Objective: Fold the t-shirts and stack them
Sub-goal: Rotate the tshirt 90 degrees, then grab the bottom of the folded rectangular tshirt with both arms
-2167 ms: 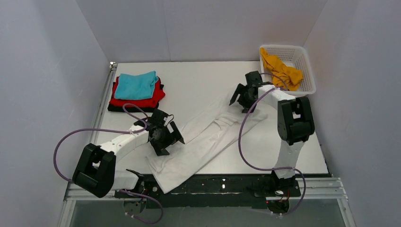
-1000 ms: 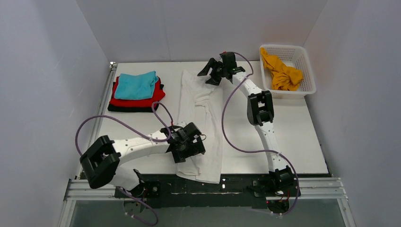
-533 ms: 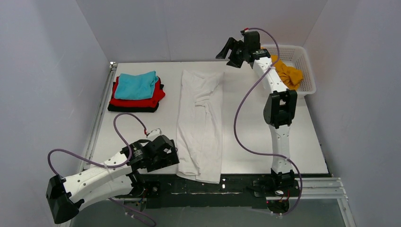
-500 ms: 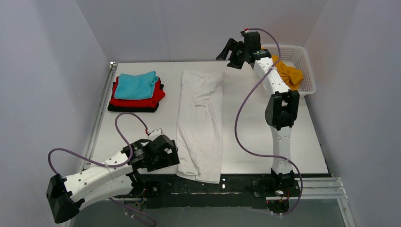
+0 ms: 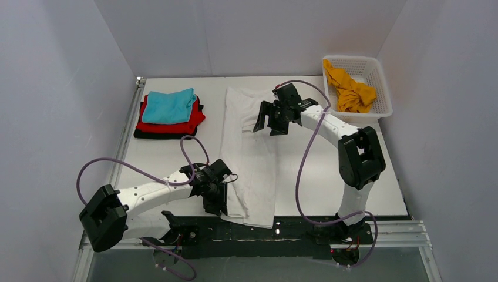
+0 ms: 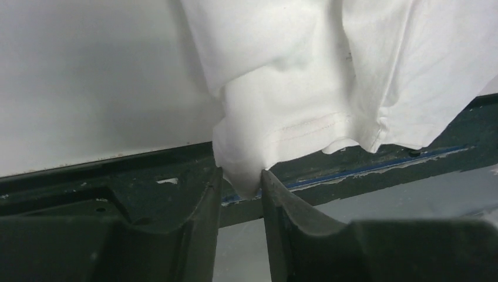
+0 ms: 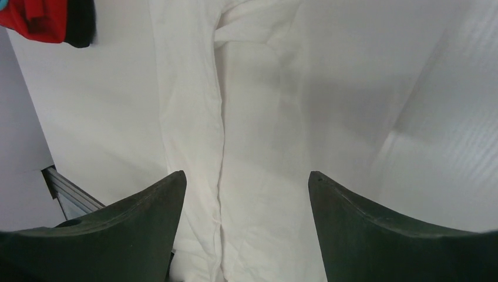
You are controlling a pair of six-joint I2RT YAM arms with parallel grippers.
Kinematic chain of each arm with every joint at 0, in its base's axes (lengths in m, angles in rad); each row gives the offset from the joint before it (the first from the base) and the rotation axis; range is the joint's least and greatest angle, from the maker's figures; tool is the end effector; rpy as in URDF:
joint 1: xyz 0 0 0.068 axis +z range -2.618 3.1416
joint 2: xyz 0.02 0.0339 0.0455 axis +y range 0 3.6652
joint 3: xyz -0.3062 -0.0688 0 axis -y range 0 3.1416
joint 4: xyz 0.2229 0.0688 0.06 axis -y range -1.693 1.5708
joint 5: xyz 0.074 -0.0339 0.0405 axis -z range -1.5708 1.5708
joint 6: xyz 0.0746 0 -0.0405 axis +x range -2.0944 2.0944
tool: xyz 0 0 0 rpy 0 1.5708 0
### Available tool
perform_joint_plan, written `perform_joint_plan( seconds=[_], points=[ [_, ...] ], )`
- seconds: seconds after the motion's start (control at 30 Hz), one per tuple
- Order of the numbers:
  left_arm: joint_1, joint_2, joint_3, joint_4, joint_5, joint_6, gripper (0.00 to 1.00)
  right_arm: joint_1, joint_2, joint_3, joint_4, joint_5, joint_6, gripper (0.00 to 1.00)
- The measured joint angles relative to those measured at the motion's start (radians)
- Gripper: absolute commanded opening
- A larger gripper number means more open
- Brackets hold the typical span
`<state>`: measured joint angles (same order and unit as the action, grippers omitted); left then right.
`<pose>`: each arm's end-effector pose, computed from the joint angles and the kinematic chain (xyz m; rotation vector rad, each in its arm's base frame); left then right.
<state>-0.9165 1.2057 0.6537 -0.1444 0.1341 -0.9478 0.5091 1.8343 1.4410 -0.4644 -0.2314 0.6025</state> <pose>0.1414 -0.2008 0.2388 0.0397 2.5235 -1.0476 0.3624 0.2219 0.2682 0.0088 2.5534 0.7532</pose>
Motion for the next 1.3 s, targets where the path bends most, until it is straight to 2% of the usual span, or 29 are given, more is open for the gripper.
perform_joint_plan(
  seconds=[0.1,0.23,0.4,0.5,0.73,0.93,1.13,1.3],
  points=[
    [0.018,-0.041,-0.019,-0.011,0.021,0.004,0.2,0.017,0.066,0.012,0.03,-0.014,0.015,0.83],
    [0.064,-0.109,-0.072,-0.016,0.04,-0.006,0.0,0.021,0.174,0.035,0.054,-0.026,0.033,0.82],
    [0.155,-0.093,-0.151,0.033,0.116,-0.021,0.0,0.013,0.236,0.051,0.058,-0.03,0.048,0.82],
    [0.173,-0.086,-0.158,0.041,0.141,-0.017,0.0,0.009,0.24,0.052,0.058,-0.031,0.053,0.82],
    [0.181,-0.214,-0.15,-0.116,0.095,0.006,0.0,-0.01,0.247,0.053,0.06,-0.047,0.084,0.82],
    [0.188,-0.285,-0.196,-0.13,0.086,-0.007,0.0,-0.024,0.253,0.055,0.061,-0.09,0.078,0.81],
    [0.188,-0.251,-0.196,-0.108,0.087,-0.01,0.0,0.001,0.208,0.042,0.048,-0.062,-0.07,0.81],
    [0.188,-0.26,-0.195,-0.09,0.085,-0.026,0.0,0.082,-0.046,-0.045,0.05,-0.016,-0.319,0.82]
  ],
)
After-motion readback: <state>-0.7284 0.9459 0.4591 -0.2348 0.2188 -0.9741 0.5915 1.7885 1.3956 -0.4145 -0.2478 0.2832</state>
